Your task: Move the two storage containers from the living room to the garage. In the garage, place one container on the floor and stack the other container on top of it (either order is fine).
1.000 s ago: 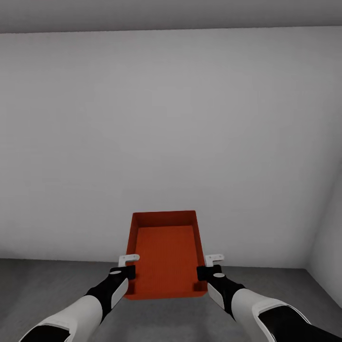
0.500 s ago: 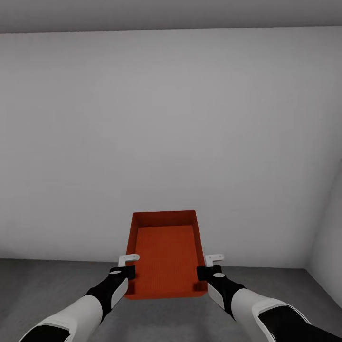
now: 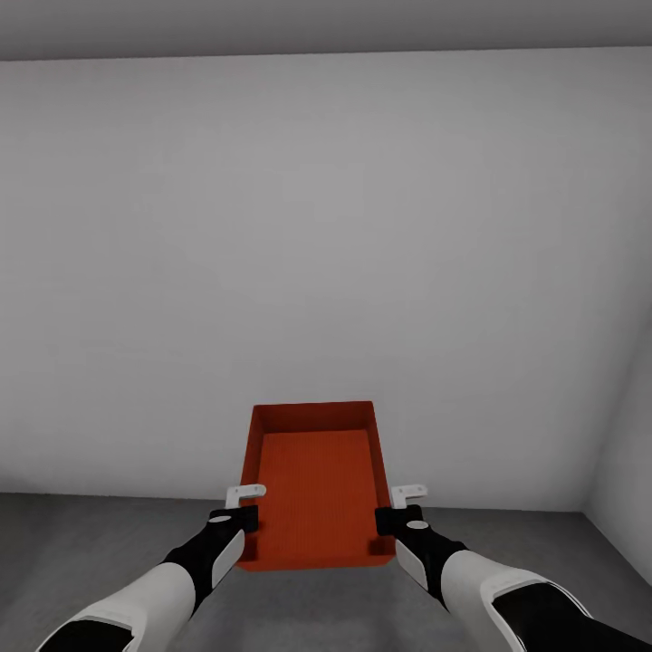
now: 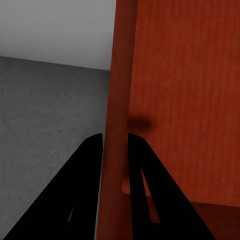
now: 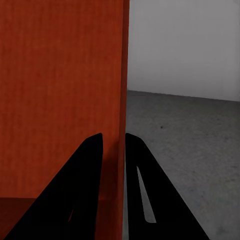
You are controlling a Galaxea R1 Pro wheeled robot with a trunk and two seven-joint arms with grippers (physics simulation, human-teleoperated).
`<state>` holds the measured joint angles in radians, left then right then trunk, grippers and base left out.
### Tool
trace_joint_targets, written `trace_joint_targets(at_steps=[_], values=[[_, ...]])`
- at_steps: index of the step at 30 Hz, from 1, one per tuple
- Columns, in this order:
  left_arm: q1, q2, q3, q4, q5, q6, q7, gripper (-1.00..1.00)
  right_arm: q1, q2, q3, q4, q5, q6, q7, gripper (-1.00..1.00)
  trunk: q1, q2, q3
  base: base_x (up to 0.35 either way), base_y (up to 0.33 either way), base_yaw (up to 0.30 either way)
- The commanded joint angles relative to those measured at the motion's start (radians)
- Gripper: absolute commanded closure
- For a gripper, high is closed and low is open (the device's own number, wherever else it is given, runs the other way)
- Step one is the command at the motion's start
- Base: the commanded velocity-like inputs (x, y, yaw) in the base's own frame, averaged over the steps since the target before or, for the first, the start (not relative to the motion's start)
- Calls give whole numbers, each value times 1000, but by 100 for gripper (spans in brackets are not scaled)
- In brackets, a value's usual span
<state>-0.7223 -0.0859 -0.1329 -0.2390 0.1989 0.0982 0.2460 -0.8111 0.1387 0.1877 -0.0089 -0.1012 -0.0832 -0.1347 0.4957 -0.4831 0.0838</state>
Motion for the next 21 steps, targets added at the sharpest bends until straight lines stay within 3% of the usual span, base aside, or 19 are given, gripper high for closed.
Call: trace_joint_targets(at_steps=[1,21], values=[[0,22,19,-2,-4,8,16,100,0,-2,-10,0,-12,-6,-5,100,4,-8,-4,0,0,0],[0,21,19,-1,-4,7,16,100,0,-2,-10,0,-12,-7,-5,100,81,-148,-66,0,0,0]])
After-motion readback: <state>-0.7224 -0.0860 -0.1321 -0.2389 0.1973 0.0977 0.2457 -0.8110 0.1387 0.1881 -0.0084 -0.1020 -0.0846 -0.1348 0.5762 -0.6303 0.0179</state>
